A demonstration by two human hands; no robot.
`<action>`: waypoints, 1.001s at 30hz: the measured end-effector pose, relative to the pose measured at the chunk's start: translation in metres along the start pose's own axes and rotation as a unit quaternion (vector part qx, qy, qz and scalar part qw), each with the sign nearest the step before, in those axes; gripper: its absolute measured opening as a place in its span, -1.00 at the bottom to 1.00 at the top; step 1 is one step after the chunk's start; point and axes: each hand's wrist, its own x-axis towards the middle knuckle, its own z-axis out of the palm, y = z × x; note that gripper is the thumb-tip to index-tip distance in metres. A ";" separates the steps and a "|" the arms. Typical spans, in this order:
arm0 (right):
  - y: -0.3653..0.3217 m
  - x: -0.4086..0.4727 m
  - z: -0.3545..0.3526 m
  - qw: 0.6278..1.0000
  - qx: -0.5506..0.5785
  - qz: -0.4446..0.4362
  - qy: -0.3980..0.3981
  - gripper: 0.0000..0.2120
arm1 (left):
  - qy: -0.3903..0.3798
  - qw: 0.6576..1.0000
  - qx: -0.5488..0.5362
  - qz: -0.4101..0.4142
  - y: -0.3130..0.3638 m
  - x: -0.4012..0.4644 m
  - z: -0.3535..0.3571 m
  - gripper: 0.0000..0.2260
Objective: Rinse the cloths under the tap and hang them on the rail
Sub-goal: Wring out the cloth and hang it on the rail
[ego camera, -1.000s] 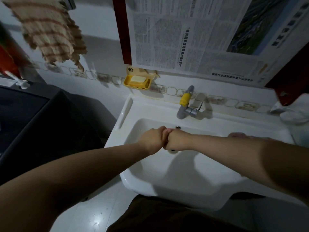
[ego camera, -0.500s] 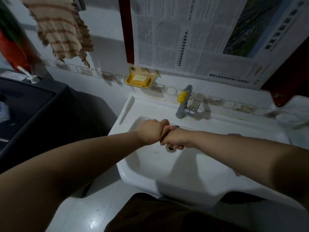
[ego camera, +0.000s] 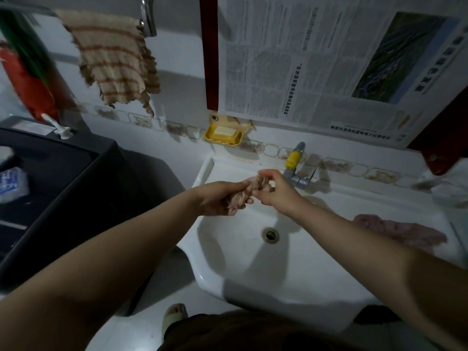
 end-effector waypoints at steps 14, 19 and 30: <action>-0.090 0.052 0.105 0.972 0.190 0.020 0.137 -0.93 | 0.269 0.924 -0.013 0.270 0.029 -0.054 -0.138 -0.88; -0.123 0.061 0.135 0.966 0.129 -0.098 0.203 -0.88 | 0.274 0.931 -0.066 0.230 0.034 -0.062 -0.195 -0.86; -0.217 0.065 0.171 0.911 -0.214 -0.266 0.231 -0.87 | 0.087 0.915 0.205 0.336 0.046 -0.123 -0.205 -0.77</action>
